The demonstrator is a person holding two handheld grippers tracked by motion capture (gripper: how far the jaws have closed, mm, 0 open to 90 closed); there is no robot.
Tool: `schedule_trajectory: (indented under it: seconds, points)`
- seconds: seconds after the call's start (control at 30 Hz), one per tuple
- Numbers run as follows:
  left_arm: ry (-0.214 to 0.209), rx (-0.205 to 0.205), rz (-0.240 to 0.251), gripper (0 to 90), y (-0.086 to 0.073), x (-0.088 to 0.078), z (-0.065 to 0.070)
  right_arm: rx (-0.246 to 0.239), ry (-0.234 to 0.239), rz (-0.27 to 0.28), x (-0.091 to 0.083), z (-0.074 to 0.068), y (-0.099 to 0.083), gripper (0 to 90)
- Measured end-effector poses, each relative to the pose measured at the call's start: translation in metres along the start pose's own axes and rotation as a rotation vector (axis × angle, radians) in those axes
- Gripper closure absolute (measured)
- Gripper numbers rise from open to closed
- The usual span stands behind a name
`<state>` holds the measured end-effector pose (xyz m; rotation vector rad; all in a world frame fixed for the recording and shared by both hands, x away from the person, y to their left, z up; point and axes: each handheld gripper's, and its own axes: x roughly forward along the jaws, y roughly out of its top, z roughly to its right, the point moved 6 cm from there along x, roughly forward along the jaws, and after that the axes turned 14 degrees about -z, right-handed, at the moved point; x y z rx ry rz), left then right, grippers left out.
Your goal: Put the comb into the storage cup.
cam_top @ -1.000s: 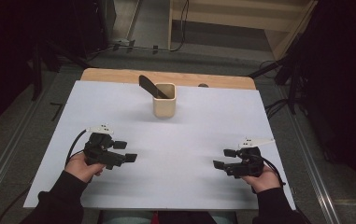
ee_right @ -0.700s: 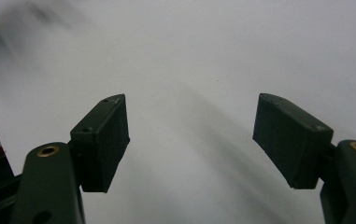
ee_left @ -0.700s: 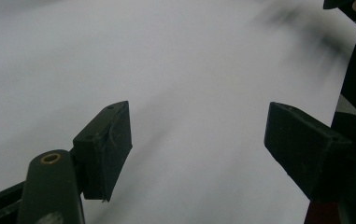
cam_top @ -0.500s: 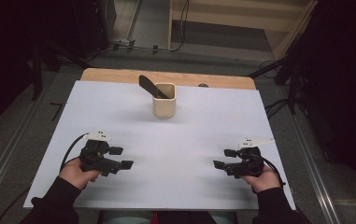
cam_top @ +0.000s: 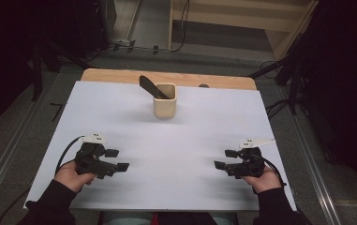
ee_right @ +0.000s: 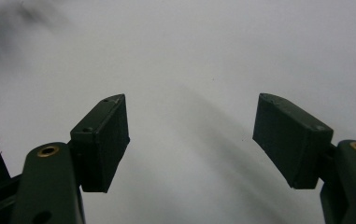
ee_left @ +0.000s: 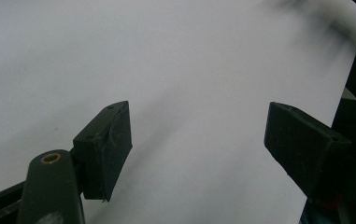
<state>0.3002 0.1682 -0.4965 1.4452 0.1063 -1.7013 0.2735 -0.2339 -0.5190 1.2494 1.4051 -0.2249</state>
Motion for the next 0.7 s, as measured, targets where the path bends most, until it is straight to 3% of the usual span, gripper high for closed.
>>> schedule_trajectory:
  seconds: [0.7]
  points:
    - [0.002, 0.001, -0.009, 23.9, -0.0005, 0.0010, 0.0002, -0.003, -0.002, -0.001, 0.0002, -0.0003, 0.0000, 24.9]
